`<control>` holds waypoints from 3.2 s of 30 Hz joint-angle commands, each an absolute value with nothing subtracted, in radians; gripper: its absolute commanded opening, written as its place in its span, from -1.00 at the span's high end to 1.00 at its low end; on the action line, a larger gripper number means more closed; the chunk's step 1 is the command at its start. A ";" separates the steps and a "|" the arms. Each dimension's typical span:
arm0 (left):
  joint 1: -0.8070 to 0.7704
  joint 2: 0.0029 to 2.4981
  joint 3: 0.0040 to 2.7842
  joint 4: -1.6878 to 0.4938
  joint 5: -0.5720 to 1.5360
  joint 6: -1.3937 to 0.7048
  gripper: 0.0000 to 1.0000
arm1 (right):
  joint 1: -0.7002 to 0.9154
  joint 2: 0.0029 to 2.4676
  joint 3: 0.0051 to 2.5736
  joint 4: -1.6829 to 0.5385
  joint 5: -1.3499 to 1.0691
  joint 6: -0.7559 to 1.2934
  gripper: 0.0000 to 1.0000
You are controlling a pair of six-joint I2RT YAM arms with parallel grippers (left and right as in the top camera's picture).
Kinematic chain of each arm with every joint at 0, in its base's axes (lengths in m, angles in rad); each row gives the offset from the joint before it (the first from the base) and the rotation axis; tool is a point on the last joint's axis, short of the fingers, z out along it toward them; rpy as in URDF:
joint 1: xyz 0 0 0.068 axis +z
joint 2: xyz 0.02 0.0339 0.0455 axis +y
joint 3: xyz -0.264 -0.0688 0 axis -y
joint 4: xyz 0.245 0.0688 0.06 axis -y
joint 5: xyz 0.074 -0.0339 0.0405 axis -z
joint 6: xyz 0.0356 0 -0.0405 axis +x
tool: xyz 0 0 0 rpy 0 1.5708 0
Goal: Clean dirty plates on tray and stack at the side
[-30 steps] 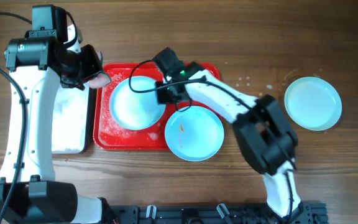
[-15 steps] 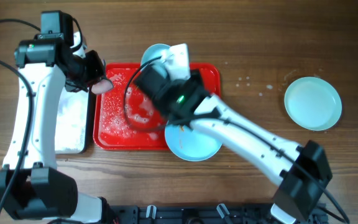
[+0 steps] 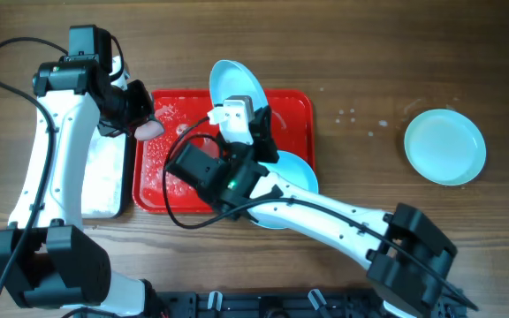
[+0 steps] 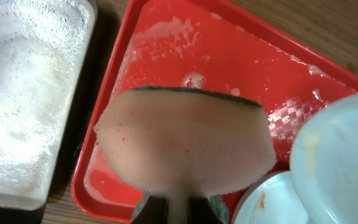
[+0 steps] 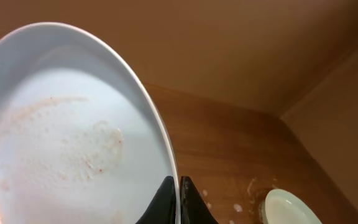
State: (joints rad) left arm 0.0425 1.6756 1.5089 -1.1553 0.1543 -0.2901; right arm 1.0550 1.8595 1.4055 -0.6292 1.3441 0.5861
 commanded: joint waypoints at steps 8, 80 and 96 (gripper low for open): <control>0.050 1.682 1.501 -1.151 0.148 -0.270 0.92 | 1.053 1.985 1.398 -0.583 1.353 0.523 0.91; 0.050 1.682 1.501 -1.140 0.147 -0.270 0.92 | 0.704 1.664 1.399 -0.557 0.483 0.340 0.92; 0.050 1.682 1.501 -1.140 0.148 -0.270 0.92 | 0.015 1.462 1.398 -0.960 -0.078 0.419 0.91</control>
State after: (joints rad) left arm 0.0425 1.6756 1.5082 -1.1431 0.1543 -0.2897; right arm 0.1093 1.4879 1.3972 -0.9432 -0.0128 0.4042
